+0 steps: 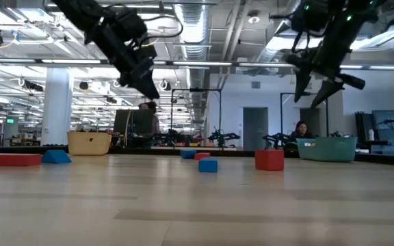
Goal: Sort & place blocks by color
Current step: Put the left red block into the orange bin
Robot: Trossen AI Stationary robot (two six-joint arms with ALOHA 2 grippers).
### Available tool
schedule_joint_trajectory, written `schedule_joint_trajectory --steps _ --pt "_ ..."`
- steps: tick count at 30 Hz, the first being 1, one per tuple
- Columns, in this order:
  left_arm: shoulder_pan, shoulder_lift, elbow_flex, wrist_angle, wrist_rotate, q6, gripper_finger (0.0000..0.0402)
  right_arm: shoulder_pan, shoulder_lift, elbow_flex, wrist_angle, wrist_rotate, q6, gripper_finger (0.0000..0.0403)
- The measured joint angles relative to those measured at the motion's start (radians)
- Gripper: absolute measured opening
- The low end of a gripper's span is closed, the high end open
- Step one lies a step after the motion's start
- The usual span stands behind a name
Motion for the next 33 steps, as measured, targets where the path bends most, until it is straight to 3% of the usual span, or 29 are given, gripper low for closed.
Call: schedule_joint_trajectory --steps 7,12,23,29,33 --pt "0.024 0.122 -0.074 0.23 0.166 -0.2 0.0224 0.209 -0.025 0.0 0.001 0.061 0.204 0.0225" --pt "-0.037 0.248 -0.072 0.36 0.167 -0.264 0.0224 0.301 0.002 0.0 0.0 0.119 0.288 0.0225" --pt "-0.189 0.358 0.026 0.25 0.13 -0.45 0.0224 0.197 0.0 0.0 0.027 0.093 0.087 0.0225" --pt "-0.255 0.358 0.099 0.255 -0.044 -0.501 0.0224 0.11 -0.045 0.0 0.028 -0.032 -0.092 0.0225" --pt "-0.284 0.395 0.165 0.249 -0.061 -0.538 0.0224 0.097 -0.092 0.0 0.029 -0.042 -0.171 0.0225"
